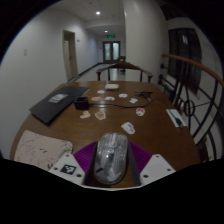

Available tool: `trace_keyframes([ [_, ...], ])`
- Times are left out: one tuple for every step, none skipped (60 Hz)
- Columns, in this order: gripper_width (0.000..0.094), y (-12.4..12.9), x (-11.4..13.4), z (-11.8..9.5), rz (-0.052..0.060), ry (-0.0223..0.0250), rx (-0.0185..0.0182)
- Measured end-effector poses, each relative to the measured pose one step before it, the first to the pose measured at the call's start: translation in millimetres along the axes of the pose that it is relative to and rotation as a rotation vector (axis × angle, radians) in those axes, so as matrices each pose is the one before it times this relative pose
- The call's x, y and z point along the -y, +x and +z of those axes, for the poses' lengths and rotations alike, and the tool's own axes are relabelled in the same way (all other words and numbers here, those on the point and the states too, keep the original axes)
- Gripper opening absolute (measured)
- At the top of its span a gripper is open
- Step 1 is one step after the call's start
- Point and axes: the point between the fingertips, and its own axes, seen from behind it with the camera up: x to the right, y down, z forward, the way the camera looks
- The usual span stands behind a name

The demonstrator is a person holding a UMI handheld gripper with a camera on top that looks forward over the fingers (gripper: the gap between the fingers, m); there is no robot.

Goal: Arrange mouse

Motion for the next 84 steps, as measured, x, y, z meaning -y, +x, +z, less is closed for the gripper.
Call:
trace_keyframes([
  [0.0557,0.56,1.09,1.09,0.0007,0.00878,-0.00763],
  [0.054,0.58,0.46,1.37,0.0037,0.00544,-0.00645],
  [0.0519,-0.04,0.49,0.28,0.0021,0.0022,0.00039],
  [0.0503,-0.57,0.01,-0.07,0.0006,-0.00025,0.00275],
  [0.0479,-0.48,0.46,0.2,0.0018,0.0011,0.0034],
  [0.0458,-0.13,0.04,-0.14,0.0047,-0.0014,0.00337],
  [0.0438,-1.5,-0.06,0.1,0.0088,0.00153,0.00189],
  [0.0406,0.53,-0.19,-0.22,0.0126,-0.00059,0.00467],
  [0.0388,0.32,0.67,-0.56,0.0116,0.00242,0.00695],
  [0.038,0.87,0.88,-1.0,0.0105,0.00237,0.00543],
  [0.0366,1.26,0.24,-2.47,0.0102,-0.00119,0.00056],
  [0.0361,1.43,0.4,-3.46,0.0109,0.00173,0.00071],
  [0.0359,0.56,1.77,-3.98,0.0072,0.00641,0.0008],
  [0.0352,-0.63,3.61,-5.62,0.005,0.01373,0.00373],
  [0.0345,-1.53,5.29,-6.83,0.0075,0.01964,0.00269],
  [0.0344,-2.86,6.22,-7.67,0.007,0.0217,0.00297],
  [0.0344,-4.6,6.23,-8.31,-0.0003,0.02102,0.00405],
  [0.0344,-6.1,7.15,-8.22,-0.0099,0.01766,0.00206],
  [0.0343,-7.85,6.2,-11.99,-0.0097,0.01678,0.00609],
  [0.0343,-8.37,6.79,-9.98,-0.0082,0.01868,0.00691],
  [0.0344,-9.97,7.06,-9.72,-0.0076,0.01819,0.01025],
  [0.0342,-11.04,7.03,-9.47,-0.0087,0.01697,0.01339],
  [0.0341,-12.31,6.95,-9.06,-0.0094,0.01467,0.01558],
  [0.0341,-13.02,6.84,-8.17,-0.0095,0.01395,0.01533],
  [0.0342,-13.83,6.53,-3.64,-0.009,0.01309,0.01249],
  [0.0344,-14.36,8.41,-7.89,-0.0026,0.01138,0.00851],
  [0.0345,-11.82,5.94,-5.98,-0.0004,0.00896,0.00648],
  [0.0349,-11.99,4.25,-4.52,-0.0022,0.00599,0.00491],
  [0.0354,-11.51,2.85,-3.79,-0.0038,0.00334,0.00449],
  [0.0363,-12.25,1.76,-2.52,-0.0025,0.00279,0.00575],
  [0.0365,-11.9,0.48,-1.47,-0.0006,0.00126,0.00714],
  [0.0366,-10.89,-5.13,1.02,-0.0036,0.0015,0.00975],
  [0.0366,-12.15,-0.74,3.88,-0.0046,-0.00767,0.00913],
  [0.0365,-10.01,-5.81,-0.66,-0.0081,-0.01089,0.00876],
  [0.0364,-10.43,-4.96,5.53,-0.0048,-0.01375,0.00294],
  [0.0365,-7.95,-7.19,3.73,-0.0035,-0.01471,0.00075],
  [0.0365,-7.26,-8.07,4.38,-0.0021,-0.01636,-0.0005],
  [0.0365,-6.01,-8.77,4.59,-0.0043,-0.01798,-0.00127],
  [0.0365,-5.36,-9.11,5.29,-0.0071,-0.01998,-0.0006],
  [0.0365,-4.89,-9.68,5.46,-0.0054,-0.02099,-0.00049],
  [0.0365,-3.23,-14.26,2.2,-0.0018,-0.01764,0.00017],
  [0.0366,-3.48,-10.59,3.85,0.0038,-0.02073,-0.00302],
  [0.0365,-0.79,-8.15,10.39,0.005,-0.02055,-0.00531],
  [0.0367,-1.32,-7.71,5.65,0.0045,-0.02002,-0.00499],
  [0.0367,-1.12,-8.28,4.61,0.0032,-0.02006,-0.00427],
  [0.0366,-0.73,-7.87,4.23,0.002,-0.01795,-0.00429],
  [0.0365,-0.71,-7.09,3.89,-0.0001,-0.01503,-0.00434],
  [0.0368,0.1,-5.2,3.75,-0.0005,-0.00954,-0.00569],
  [0.0366,0.74,-4.24,3.81,-0.001,-0.00548,-0.00661],
  [0.0368,1.12,-5.27,1.54,-0.0028,-0.00369,-0.00765],
  [0.0369,1.1,-3.6,3.89,-0.003,-0.00489,-0.00848],
  [0.0368,1.68,-3.5,3.29,-0.0023,-0.00681,-0.00867],
  [0.0372,1.56,-3.38,3.36,0.0003,-0.00786,-0.00875],
  [0.0397,1.37,-3.6,2.43,0.0012,-0.00978,-0.00742],
  [0.0404,0.33,-2.13,1.2,-0.0003,-0.00366,-0.00259],
  [0.042,0.3,3.4,1.47,-0.0015,0.01462,-0.00145],
  [0.0442,-0.43,0.56,-4.93,-0.0056,-0.00227,-0.00136],
  [0.0461,1.48,-0.51,0.66,-0.0117,-0.007,-0.00338],
  [0.049,-0.01,-0.67,0.74,-0.0099,-0.00711,0.00042],
  [0.0505,-0.61,-0.42,0.51,-0.0091,-0.00538,0.00199],
  [0.0517,0.09,-0.28,0.37,-0.0108,-0.00579,0.002],
  [0.0533,0.05,-0.66,0.01,-0.0144,-0.00693,0.00377],
  [0.0549,-0.15,-0.25,-0.56,-0.0166,-0.00553,0.00664],
  [0.0571,-0.54,0.01,-3.52,-0.0155,-0.00439,0.00956],
  [0.0601,-0.99,0.19,-1.22,-0.0129,-0.00312,0.01339],
  [0.0693,-1.79,-0.25,-2.28,-0.0082,-0.00314,0.01543],
  [0.0733,-1.94,-0.31,-3.14,-0.003,-0.00201,0.01589],
  [0.0774,-1.76,-0.2,-3.68,-0.0003,0.00012,0.01453],
  [0.0806,-1.87,0.48,-3.17,0.0017,0.00361,0.01306],
  [0.0837,-1.54,0.16,-7.54,-0.004,0.00538,0.01182],
  [0.0869,-1.28,0.75,-5.02,-0.0061,0.00695,0.01092],
  [0.0848,-0.34,0.21,-5.81,-0.0082,0.00546,0.00882],
  [0.0841,-0.21,-0.21,-6.16,-0.0082,0.00397,0.00811],
  [0.0846,0.47,-0.19,-6.17,-0.0064,0.00455,0.00514],
  [0.0855,1.09,-0.12,-6.54,-0.0043,0.00559,0.00299],
  [0.0849,1.37,-0.25,-6.85,-0.0035,0.00604,0.00249],
  [0.0849,1.83,-0.35,-6.69,-0.0021,0.00653,0.00169],
  [0.0851,1.51,-0.41,-7.35,-0.0013,0.00701,0.00303],
  [0.0851,2.92,-0.26,-5.37,0.0013,0.00756,0.00498],
  [0.085,0.58,-1.19,-8.64,-0.0002,0.00609,0.00592],
  [0.0851,0.95,-1.09,-7.47,0.0006,0.0053,0.00863],
  [0.0851,0.88,-1.17,-7.52,0.0015,0.00551,0.00907],
  [0.0851,1.21,-1.17,-7.7,0.0016,0.00551,0.00893],
  [0.085,1.29,-1.35,-7.65,0.0021,0.00537,0.00737],
])
